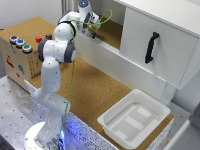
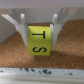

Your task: Place the yellow block inside the left cabinet

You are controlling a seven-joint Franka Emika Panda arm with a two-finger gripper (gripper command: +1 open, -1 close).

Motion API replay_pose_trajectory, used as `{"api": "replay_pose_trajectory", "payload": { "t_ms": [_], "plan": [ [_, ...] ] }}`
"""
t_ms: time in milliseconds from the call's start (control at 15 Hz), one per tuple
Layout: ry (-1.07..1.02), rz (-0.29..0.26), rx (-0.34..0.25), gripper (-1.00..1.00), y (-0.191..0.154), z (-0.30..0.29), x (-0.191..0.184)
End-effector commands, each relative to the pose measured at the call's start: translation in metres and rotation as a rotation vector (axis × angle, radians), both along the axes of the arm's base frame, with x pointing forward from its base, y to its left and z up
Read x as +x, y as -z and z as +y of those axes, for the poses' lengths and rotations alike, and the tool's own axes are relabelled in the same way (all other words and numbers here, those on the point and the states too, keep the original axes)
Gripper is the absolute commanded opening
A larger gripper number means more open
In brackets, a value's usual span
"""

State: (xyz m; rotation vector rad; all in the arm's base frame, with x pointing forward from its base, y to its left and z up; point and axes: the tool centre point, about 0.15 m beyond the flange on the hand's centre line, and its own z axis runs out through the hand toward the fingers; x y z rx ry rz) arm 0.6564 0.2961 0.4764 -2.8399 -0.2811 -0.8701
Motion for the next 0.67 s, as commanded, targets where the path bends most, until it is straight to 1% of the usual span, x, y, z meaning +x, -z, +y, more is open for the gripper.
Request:
{"api": "replay_pose_trajectory", "payload": {
  "t_ms": [0, 67, 133, 200, 267, 333, 533, 600],
  "plan": [
    [0.117, 0.050, -0.136, -1.00, 0.003, 0.003, 0.011],
    [0.122, 0.056, -0.138, -1.00, 0.004, 0.002, 0.010],
    [0.140, 0.064, -0.138, 1.00, 0.003, -0.001, 0.009],
    [0.141, 0.049, -0.156, 1.00, 0.002, -0.002, 0.006],
    [0.147, 0.047, -0.153, 1.00, 0.000, -0.005, 0.005],
    [0.164, 0.049, -0.139, 1.00, -0.002, -0.009, 0.002],
    [0.175, 0.017, -0.110, 1.00, -0.014, -0.013, -0.012],
    [0.176, 0.005, -0.083, 1.00, -0.021, -0.015, -0.018]
  ]
}}
